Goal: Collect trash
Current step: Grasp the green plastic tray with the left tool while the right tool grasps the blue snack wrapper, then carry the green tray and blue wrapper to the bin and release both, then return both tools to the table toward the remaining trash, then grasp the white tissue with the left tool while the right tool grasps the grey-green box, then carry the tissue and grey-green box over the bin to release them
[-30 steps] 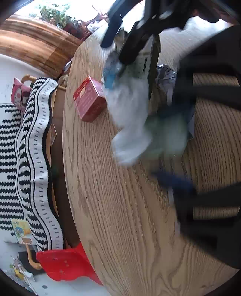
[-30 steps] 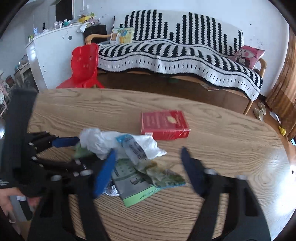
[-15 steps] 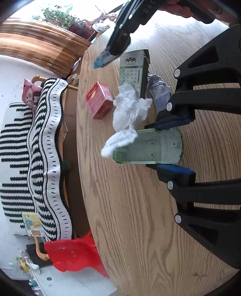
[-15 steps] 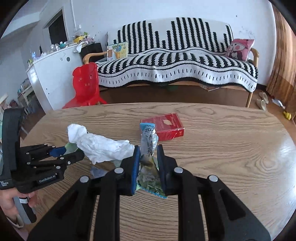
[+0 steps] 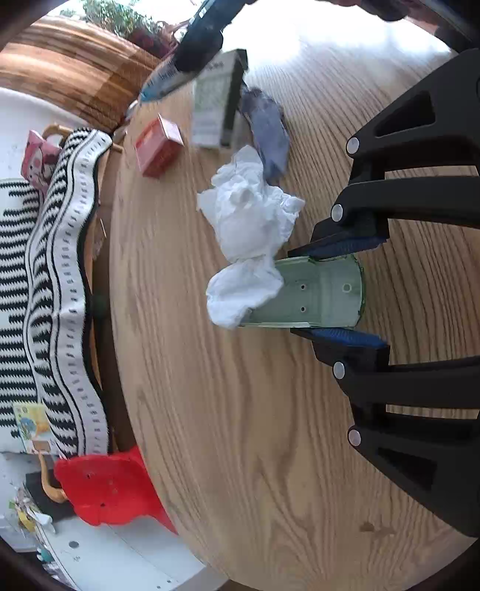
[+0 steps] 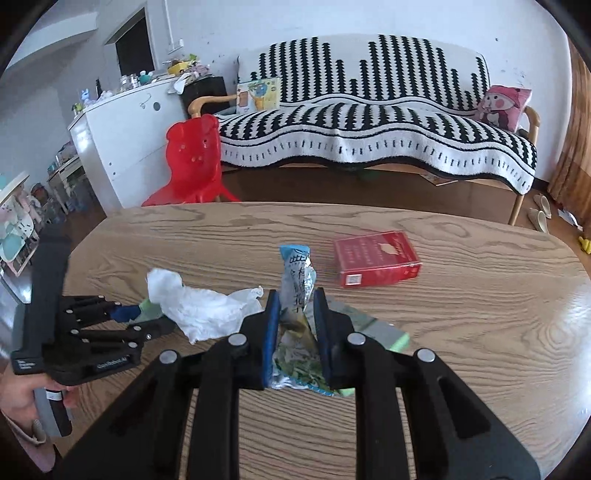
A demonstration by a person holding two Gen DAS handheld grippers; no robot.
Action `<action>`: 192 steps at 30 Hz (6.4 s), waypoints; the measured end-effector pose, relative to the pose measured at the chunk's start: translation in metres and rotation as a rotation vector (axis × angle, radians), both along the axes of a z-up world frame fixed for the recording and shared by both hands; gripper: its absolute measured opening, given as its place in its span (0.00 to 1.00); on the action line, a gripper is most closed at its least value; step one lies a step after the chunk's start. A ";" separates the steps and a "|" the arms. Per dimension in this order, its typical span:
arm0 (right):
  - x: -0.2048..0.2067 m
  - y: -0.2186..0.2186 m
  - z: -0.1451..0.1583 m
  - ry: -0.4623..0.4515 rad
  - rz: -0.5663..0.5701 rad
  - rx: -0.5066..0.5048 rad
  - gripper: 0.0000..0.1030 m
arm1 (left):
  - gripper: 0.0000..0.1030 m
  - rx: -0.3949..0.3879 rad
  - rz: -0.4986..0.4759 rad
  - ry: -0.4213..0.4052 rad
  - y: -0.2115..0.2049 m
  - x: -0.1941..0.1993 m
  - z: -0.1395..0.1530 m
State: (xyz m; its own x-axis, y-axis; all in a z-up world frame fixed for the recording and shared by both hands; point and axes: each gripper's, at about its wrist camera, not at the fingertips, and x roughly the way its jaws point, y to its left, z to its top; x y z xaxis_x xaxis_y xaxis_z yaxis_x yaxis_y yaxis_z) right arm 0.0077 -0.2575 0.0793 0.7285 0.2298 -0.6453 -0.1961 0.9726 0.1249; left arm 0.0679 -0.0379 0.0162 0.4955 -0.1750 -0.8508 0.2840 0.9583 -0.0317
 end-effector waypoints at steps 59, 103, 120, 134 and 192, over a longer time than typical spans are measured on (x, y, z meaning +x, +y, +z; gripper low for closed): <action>-0.441 -0.296 -0.146 0.294 -0.581 0.301 0.19 | 0.33 -0.039 -0.783 0.323 -0.374 -0.378 -0.086; -0.330 -0.233 -0.044 -0.018 -0.633 0.133 0.94 | 0.94 -0.010 -0.033 -0.204 -0.126 -0.153 0.062; -0.036 -0.098 -0.026 0.097 -0.312 0.398 0.94 | 0.94 -0.007 0.074 -0.087 -0.081 -0.033 0.001; -0.027 -0.077 -0.029 0.002 -0.244 0.358 0.11 | 0.17 0.020 -0.014 -0.107 -0.068 -0.034 0.003; -0.463 -0.270 -0.036 -0.006 -0.671 0.227 0.11 | 0.15 -0.190 -0.764 0.141 -0.330 -0.345 0.008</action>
